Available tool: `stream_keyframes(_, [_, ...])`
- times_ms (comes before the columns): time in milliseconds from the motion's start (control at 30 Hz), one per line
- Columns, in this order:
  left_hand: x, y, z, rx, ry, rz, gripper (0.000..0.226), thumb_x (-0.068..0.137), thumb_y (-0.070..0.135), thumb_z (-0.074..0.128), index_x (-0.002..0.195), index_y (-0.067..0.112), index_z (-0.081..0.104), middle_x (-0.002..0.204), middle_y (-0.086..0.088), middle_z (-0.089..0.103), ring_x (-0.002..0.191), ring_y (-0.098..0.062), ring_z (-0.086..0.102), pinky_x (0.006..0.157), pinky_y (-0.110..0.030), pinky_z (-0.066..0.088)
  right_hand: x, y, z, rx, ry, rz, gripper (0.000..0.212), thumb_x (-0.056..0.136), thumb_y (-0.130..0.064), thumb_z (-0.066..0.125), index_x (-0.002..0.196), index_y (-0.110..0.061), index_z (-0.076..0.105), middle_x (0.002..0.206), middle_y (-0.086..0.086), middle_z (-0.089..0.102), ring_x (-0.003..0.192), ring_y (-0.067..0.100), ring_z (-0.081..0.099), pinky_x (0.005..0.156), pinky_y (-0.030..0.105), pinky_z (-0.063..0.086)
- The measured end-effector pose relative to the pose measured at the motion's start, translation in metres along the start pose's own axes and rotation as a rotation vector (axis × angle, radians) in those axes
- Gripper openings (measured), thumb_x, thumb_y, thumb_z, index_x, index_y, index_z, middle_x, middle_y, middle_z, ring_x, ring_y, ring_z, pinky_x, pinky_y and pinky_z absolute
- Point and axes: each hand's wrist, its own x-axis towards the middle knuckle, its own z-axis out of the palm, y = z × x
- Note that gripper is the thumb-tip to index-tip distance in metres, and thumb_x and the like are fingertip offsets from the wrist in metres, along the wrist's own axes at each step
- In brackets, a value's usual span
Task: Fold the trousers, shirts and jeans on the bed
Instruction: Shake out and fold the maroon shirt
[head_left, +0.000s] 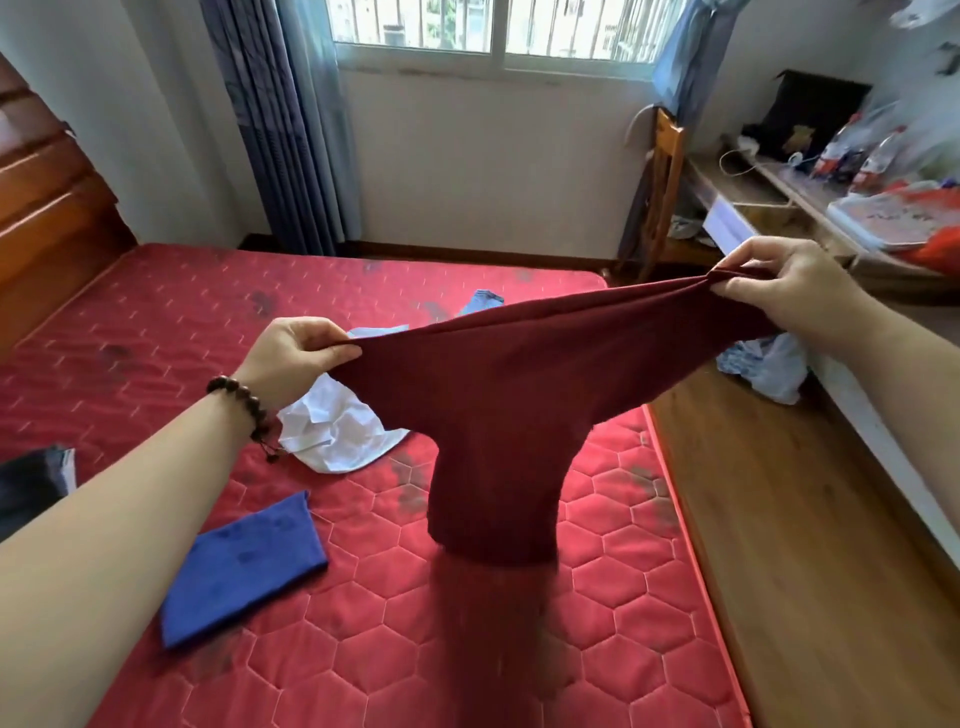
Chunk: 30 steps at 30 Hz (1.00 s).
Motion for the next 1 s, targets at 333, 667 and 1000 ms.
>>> stream_keyframes(333, [-0.099, 0.007, 0.012, -0.150, -0.089, -0.078, 0.003, 0.080, 0.003, 0.070, 0.079, 0.005, 0.069, 0.062, -0.003, 0.069, 0.056, -0.009, 0.063, 0.055, -0.017, 0.054, -0.108, 0.003, -0.045, -0.054, -0.223, -0.009, 0.018, 0.084, -0.010, 0.069, 0.099, -0.020, 0.074, 0.095, 0.005, 0.073, 0.089, 0.016, 0.069, 0.083, 0.027, 0.057])
stream_keyframes(667, [-0.157, 0.037, 0.005, -0.372, -0.034, -0.055, 0.004, 0.078, 0.020, 0.071, 0.075, 0.019, 0.074, 0.065, -0.001, 0.069, 0.059, -0.009, 0.065, 0.059, -0.024, 0.058, -0.158, -0.035, -0.062, -0.045, 0.063, -0.117, 0.016, 0.088, -0.011, 0.062, 0.102, -0.017, 0.068, 0.084, 0.000, 0.061, 0.071, 0.011, 0.058, 0.057, 0.018, 0.053])
stream_keyframes(1000, [-0.127, 0.004, 0.019, -0.424, 0.068, -0.183, 0.017, 0.087, 0.014, 0.067, 0.072, 0.019, 0.075, 0.062, 0.005, 0.067, 0.055, -0.005, 0.060, 0.054, -0.017, 0.052, -0.090, -0.024, -0.008, -0.124, 0.116, 0.007, 0.016, 0.085, -0.015, 0.058, 0.096, -0.019, 0.069, 0.071, -0.006, 0.058, 0.063, 0.005, 0.053, 0.050, 0.012, 0.046])
